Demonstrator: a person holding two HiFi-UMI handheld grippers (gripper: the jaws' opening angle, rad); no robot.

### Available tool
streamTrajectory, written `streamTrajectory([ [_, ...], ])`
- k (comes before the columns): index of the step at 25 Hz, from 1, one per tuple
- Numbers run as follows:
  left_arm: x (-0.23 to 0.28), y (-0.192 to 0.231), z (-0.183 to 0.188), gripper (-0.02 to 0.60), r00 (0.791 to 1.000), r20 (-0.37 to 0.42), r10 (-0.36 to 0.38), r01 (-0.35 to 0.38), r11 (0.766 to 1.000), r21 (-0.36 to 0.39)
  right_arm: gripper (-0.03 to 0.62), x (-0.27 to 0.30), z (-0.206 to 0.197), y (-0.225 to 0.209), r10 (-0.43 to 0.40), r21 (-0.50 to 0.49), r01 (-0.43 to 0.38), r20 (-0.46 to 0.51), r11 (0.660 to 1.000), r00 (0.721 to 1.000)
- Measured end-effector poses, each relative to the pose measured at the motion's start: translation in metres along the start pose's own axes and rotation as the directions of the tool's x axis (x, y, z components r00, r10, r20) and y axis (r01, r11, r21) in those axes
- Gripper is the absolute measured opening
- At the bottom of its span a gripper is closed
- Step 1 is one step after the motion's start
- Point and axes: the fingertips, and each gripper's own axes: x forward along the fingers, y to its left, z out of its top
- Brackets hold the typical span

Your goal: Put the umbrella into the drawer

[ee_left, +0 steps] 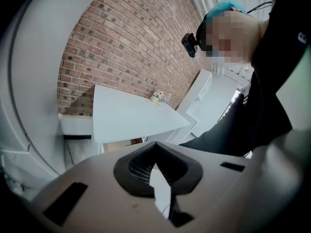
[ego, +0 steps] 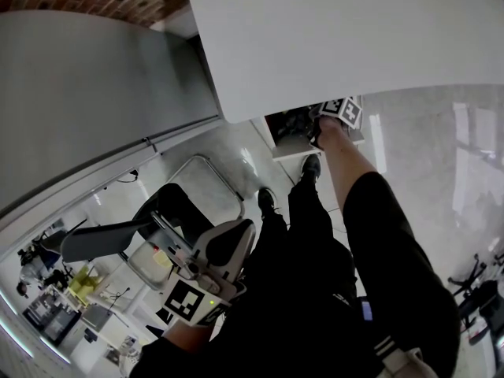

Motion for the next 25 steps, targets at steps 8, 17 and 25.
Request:
streamTrajectory([
  [8, -0.007, 0.001, -0.006, -0.003, 1.0, -0.005, 0.011, -0.011, 1.0, -0.003, 0.296, 0.007, 0.004, -0.004, -0.029, -0.028, 0.029, 0.012, 0.999, 1.0],
  [17, -0.017, -0.01, 0.005, -0.003, 0.998, 0.051, -0.035, 0.033, 0.999, 0.023, 0.313, -0.035, 0.011, 0.005, -0.089, 0.015, 0.088, 0.123, 0.996, 0.988],
  [25, -0.046, -0.03, 0.027, -0.003, 0.984, 0.129, -0.125, 0.113, 0.989, 0.099, 0.313, -0.104, 0.005, 0.067, 0.058, -0.063, -0.045, 0.228, 0.997, 0.972],
])
